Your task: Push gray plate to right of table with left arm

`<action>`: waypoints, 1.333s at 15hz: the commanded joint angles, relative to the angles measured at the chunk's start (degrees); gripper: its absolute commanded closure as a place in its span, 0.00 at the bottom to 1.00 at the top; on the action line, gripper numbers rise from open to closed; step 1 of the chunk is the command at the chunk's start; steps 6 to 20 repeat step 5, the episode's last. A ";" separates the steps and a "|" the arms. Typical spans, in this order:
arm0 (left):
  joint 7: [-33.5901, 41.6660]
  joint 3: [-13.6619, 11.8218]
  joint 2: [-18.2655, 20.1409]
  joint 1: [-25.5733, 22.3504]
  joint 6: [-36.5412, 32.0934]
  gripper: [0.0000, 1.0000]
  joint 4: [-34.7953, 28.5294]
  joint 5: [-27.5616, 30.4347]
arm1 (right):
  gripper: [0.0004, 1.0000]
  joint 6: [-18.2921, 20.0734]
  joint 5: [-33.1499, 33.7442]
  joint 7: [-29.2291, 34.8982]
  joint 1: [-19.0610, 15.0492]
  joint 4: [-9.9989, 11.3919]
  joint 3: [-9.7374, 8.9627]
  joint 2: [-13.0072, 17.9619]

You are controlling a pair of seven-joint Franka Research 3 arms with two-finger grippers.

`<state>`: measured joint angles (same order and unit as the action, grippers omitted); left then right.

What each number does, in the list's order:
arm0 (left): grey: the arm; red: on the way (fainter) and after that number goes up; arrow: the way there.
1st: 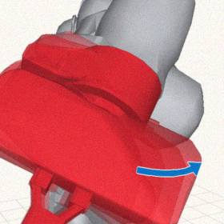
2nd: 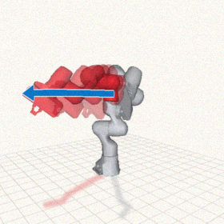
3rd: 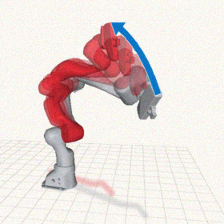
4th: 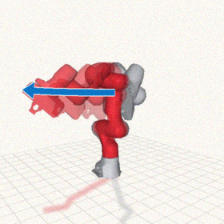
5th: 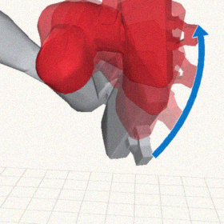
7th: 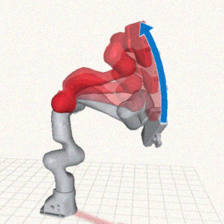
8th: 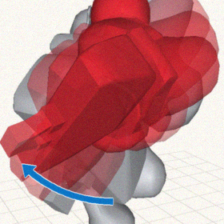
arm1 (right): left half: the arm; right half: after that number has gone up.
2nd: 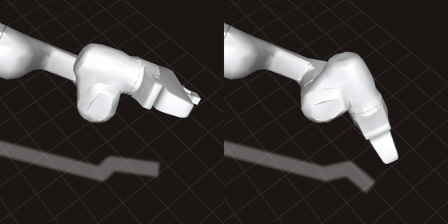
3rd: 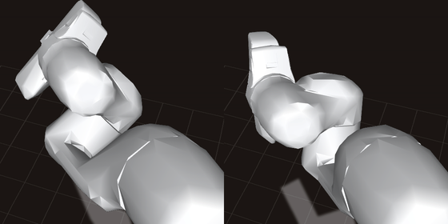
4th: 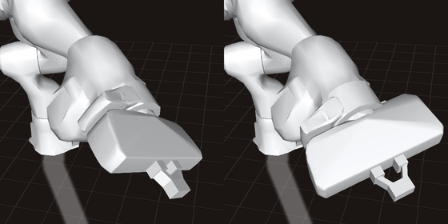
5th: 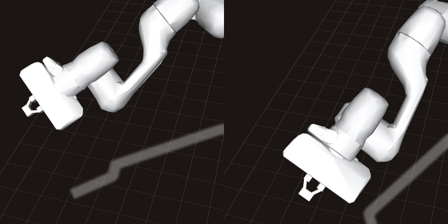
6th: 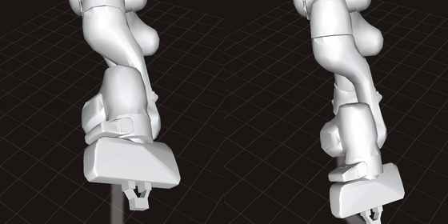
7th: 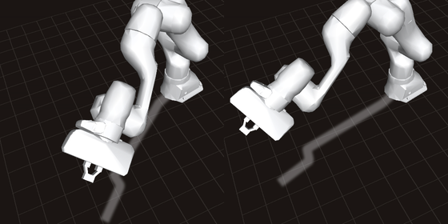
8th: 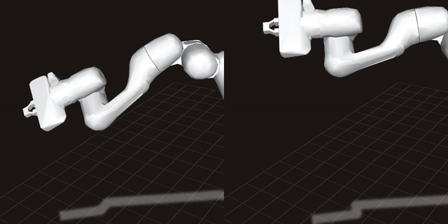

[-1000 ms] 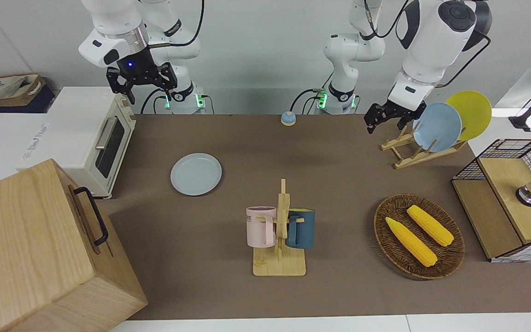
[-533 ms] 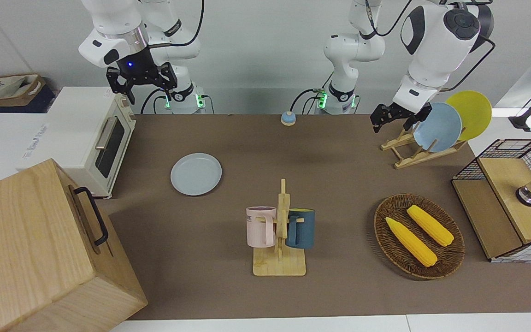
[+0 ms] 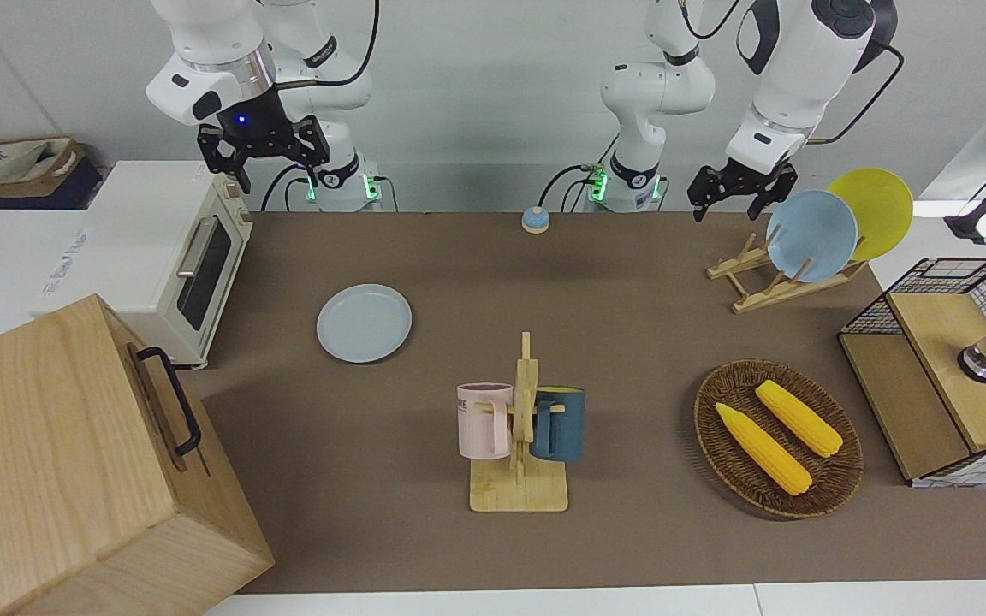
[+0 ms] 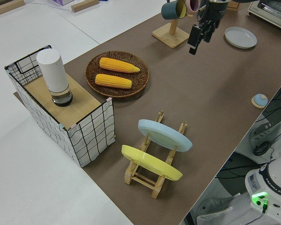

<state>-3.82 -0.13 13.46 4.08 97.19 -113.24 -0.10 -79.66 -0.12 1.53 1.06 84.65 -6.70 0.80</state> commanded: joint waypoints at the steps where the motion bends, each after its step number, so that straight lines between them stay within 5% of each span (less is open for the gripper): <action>1: 0.75 -0.74 1.40 -0.04 1.25 0.00 -1.72 -0.08 | 0.02 0.83 -0.59 0.05 -1.15 -0.45 -0.86 0.17; 20: 1.19 -0.92 1.40 0.05 1.16 0.00 -1.63 -0.08 | 0.02 0.83 -0.59 0.14 -1.15 -0.45 -0.86 0.17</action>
